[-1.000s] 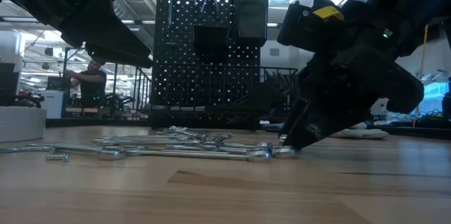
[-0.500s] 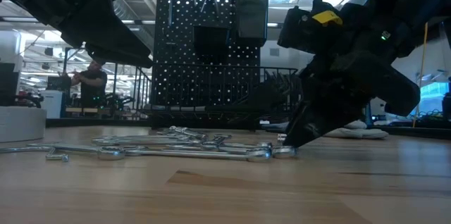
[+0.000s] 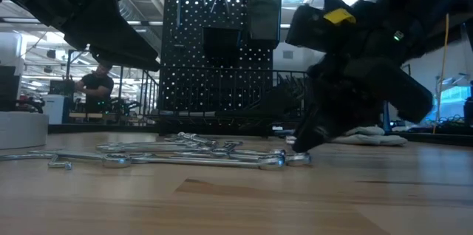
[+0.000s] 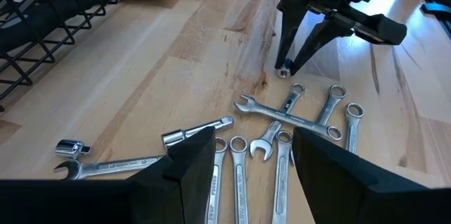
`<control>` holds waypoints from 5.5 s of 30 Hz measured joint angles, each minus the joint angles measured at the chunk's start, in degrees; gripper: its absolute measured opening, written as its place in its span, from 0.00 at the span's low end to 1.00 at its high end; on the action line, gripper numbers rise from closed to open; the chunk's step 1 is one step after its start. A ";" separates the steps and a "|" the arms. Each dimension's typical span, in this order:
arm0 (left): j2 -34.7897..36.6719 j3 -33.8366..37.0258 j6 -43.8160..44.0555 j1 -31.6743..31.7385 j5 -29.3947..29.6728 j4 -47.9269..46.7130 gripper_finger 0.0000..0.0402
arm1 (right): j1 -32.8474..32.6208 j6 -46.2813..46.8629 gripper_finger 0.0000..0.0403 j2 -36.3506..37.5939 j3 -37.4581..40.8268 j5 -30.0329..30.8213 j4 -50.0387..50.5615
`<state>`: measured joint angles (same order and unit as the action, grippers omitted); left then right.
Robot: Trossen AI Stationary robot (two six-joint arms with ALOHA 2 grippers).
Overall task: Hang tools onto peg board
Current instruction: Put the socket into the left black bin on the peg board, then put the extension bar into the left black bin on the peg board
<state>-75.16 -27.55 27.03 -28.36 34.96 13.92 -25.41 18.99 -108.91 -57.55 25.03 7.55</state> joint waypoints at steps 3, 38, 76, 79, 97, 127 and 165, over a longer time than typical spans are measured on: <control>0.00 0.00 0.42 0.00 0.00 -0.01 0.45 | -0.02 -0.03 0.17 -0.01 -1.36 0.16 0.98; -0.01 -0.02 0.00 0.02 0.29 0.22 0.45 | 18.74 -38.34 0.18 17.67 -11.97 16.39 -19.11; -0.02 -0.02 0.00 0.00 0.42 -0.05 0.45 | 25.47 -32.48 0.54 21.82 -11.94 4.57 -9.75; 0.00 -0.02 0.02 0.02 0.42 -0.05 0.45 | 20.13 -29.56 0.54 25.60 -11.94 2.58 0.85; -0.02 -0.51 -2.26 2.56 -1.45 -0.07 0.45 | -9.20 -6.95 0.54 24.53 13.09 9.60 -16.56; -15.48 -28.03 -23.37 19.63 -20.14 -33.11 0.45 | -3.43 -7.26 0.54 24.38 14.48 8.84 -15.59; -28.85 -30.16 -33.37 26.12 -31.38 -34.06 0.14 | -3.43 -5.30 0.54 24.40 14.48 8.82 -11.58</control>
<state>-104.01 -57.71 -6.35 -2.24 3.58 -20.14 -28.84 13.69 -84.51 -43.07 33.86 -4.03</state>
